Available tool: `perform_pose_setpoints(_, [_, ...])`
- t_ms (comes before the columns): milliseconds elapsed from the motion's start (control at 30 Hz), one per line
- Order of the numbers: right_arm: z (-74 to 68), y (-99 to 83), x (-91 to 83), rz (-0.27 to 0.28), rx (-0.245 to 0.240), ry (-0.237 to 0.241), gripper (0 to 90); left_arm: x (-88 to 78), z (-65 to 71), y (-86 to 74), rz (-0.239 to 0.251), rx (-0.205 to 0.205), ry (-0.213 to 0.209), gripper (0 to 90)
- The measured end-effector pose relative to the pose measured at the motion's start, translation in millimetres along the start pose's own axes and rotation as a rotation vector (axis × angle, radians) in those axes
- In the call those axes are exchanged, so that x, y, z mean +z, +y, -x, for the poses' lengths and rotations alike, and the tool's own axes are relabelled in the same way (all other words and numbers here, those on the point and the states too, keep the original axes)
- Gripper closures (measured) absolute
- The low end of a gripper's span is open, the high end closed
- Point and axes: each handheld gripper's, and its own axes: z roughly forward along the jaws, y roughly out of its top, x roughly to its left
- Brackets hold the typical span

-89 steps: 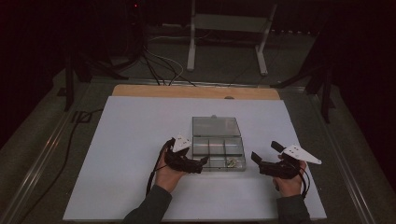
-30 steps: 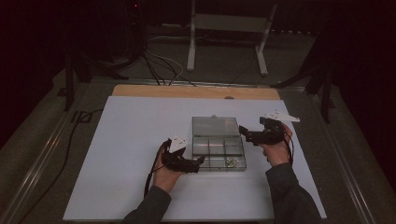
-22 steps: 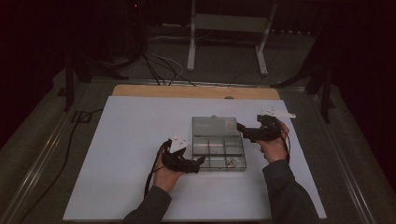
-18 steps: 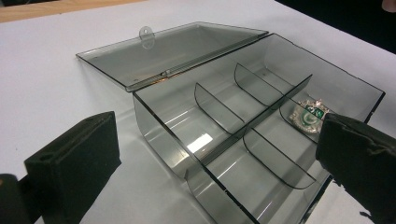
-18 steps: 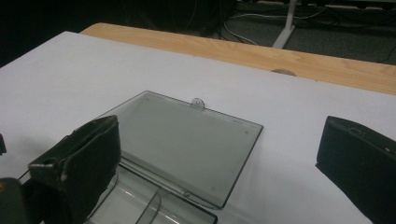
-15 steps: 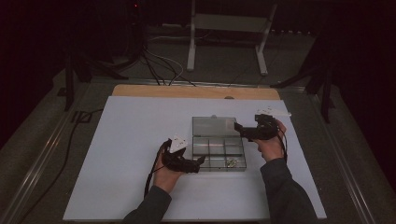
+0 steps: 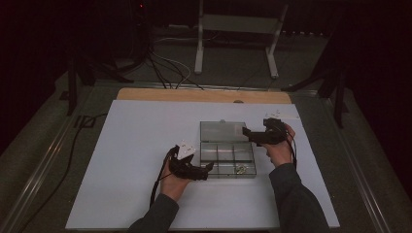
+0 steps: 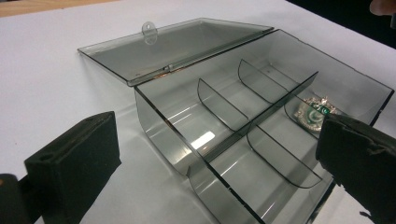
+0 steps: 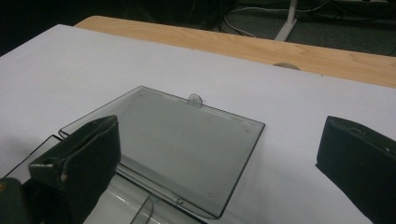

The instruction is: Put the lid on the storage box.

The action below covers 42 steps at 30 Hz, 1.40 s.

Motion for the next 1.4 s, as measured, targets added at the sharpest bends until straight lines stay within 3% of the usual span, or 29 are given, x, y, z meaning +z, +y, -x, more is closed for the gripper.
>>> perform_pose_setpoints(167, [0.7,-1.9,5.9,-0.009,-0.005,0.003,0.0,0.4,-0.6,-3.0,0.006,-0.004,0.037,4.3])
perform_pose_setpoints(333, [1.3,-3.7,10.3,-0.024,-0.008,0.000,0.0,4.0,-0.7,-6.6,-0.039,-0.014,0.034,10.8])
perform_pose_setpoints(367, [1.7,-4.0,11.4,-0.026,-0.007,0.000,0.0,6.8,0.7,-8.6,-0.070,-0.018,0.021,10.8])
perform_pose_setpoints(400, [2.7,-4.7,13.9,-0.029,-0.004,-0.004,0.0,8.4,1.3,-9.5,-0.083,-0.022,0.010,16.1])
perform_pose_setpoints(467, [3.3,-5.4,16.6,-0.035,0.000,-0.005,0.0,11.6,4.0,-11.0,-0.104,-0.019,0.013,17.7])
perform_pose_setpoints(833, [4.7,-11.1,29.8,-0.068,0.019,-0.003,0.0,13.0,-0.6,-14.8,-0.136,-0.044,0.002,50.9])
perform_pose_setpoints(967, [7.0,-12.8,32.6,-0.081,0.036,-0.005,0.0,12.6,-0.3,-14.4,-0.136,-0.046,0.006,52.1])
perform_pose_setpoints(1033, [9.9,-14.8,35.9,-0.097,0.070,-0.005,0.0,12.6,-0.1,-14.2,-0.138,-0.043,0.009,52.6])
perform_pose_setpoints(1233, [11.1,-21.0,46.0,-0.170,0.105,0.013,0.6,12.8,0.4,-13.4,-0.144,-0.040,0.017,53.2])
perform_pose_setpoints(1400, [11.7,-24.0,52.8,-0.215,0.161,0.031,11.8,12.9,0.8,-13.1,-0.147,-0.039,0.021,53.5])
